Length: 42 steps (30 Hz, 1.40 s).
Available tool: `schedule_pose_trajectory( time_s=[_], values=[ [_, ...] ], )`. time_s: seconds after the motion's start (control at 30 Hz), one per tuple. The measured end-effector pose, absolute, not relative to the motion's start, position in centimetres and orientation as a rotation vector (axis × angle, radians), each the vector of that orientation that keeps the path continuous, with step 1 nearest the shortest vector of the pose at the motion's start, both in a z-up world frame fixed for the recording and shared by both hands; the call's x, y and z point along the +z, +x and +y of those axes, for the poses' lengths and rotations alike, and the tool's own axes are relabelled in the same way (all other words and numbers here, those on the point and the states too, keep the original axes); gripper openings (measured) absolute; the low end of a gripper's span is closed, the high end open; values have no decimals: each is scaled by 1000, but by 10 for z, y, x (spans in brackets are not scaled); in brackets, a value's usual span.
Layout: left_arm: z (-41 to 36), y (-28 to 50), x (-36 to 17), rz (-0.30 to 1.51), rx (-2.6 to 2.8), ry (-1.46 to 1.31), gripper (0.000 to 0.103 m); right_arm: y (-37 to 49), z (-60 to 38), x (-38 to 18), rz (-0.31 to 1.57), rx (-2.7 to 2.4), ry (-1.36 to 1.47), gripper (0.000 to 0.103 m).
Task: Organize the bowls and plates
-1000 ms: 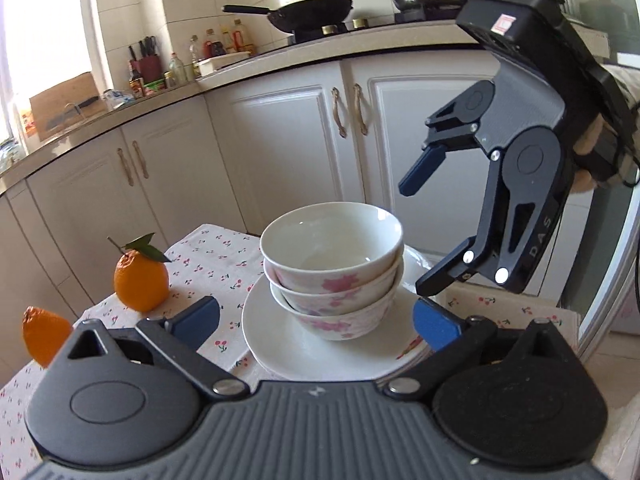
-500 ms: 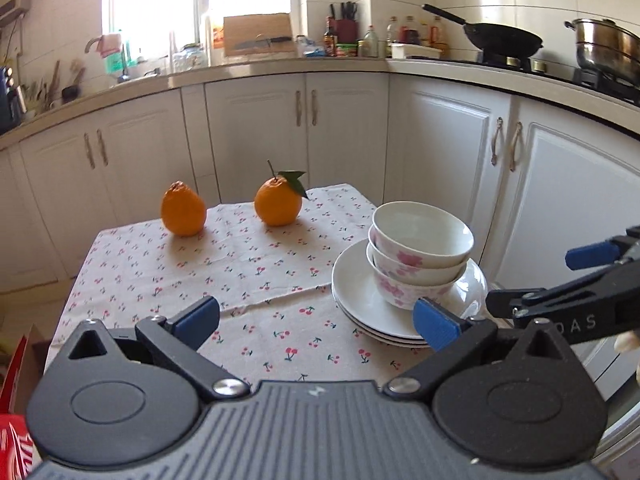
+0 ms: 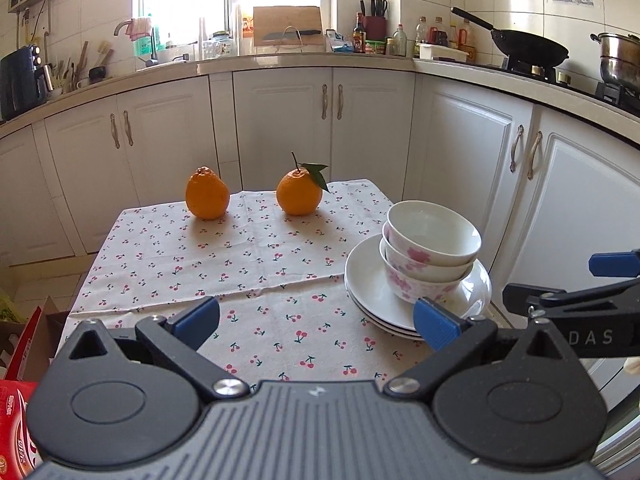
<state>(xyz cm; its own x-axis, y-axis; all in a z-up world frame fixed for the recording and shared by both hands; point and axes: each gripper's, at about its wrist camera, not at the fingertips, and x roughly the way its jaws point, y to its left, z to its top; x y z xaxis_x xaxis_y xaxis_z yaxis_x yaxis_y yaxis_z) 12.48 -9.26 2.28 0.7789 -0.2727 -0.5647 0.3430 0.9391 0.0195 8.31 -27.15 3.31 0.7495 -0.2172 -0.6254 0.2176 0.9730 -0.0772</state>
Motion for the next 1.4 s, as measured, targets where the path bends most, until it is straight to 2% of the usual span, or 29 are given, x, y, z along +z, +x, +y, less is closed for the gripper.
schedule_pose_trajectory(
  time_s=[1.4],
  values=[
    [-94, 124, 24, 600, -317, 112, 102, 81, -272, 35, 669, -256, -16, 103]
  ],
)
